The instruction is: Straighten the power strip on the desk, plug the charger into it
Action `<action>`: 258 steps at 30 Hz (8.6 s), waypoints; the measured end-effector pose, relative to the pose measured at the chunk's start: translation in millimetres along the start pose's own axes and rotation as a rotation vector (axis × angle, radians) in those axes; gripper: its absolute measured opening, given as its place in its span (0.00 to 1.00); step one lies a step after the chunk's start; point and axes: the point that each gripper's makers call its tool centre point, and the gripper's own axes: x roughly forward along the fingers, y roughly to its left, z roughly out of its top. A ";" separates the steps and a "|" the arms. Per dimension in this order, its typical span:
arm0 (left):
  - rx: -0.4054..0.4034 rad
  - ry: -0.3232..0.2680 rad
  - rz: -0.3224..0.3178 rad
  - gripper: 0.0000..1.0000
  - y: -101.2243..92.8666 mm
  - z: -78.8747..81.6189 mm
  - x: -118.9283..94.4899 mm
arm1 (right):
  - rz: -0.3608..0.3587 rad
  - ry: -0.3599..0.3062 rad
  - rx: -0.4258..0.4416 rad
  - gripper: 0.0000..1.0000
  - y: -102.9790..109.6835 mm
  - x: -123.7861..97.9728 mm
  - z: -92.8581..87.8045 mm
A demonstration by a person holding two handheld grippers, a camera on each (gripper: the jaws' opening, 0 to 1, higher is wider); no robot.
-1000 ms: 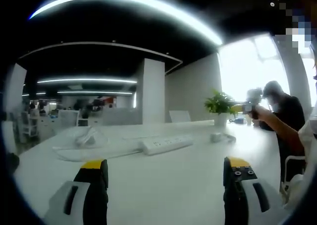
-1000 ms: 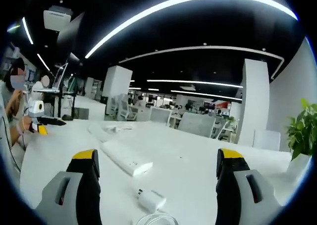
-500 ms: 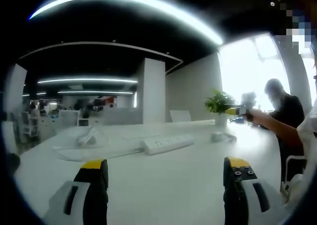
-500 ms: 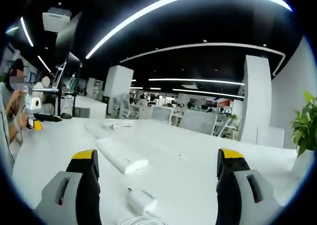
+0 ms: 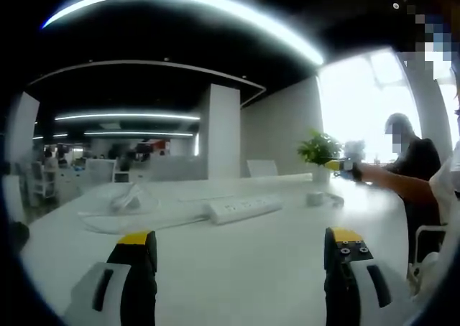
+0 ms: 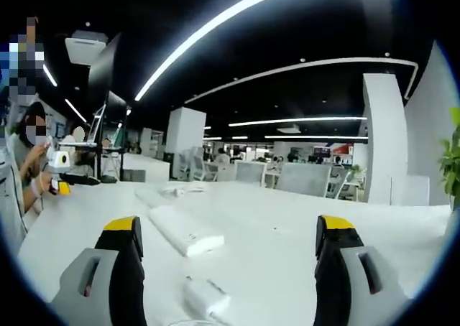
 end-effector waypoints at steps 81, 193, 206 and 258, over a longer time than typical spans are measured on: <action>-0.008 0.009 0.009 0.99 0.3 -0.3 0.9 | 0.405 0.072 -0.007 0.85 27.6 13.3 -81.9; -0.028 -0.010 0.014 0.99 3.7 -0.7 -6.8 | 0.329 0.322 -0.103 0.24 40.1 21.6 -89.4; -0.028 -0.014 0.009 0.99 3.3 0.4 -6.9 | 0.297 0.286 -0.122 0.24 36.6 22.1 -64.3; -0.039 -0.013 0.000 0.99 1.4 -3.3 -10.3 | 0.291 0.176 -0.171 0.24 52.5 64.9 22.0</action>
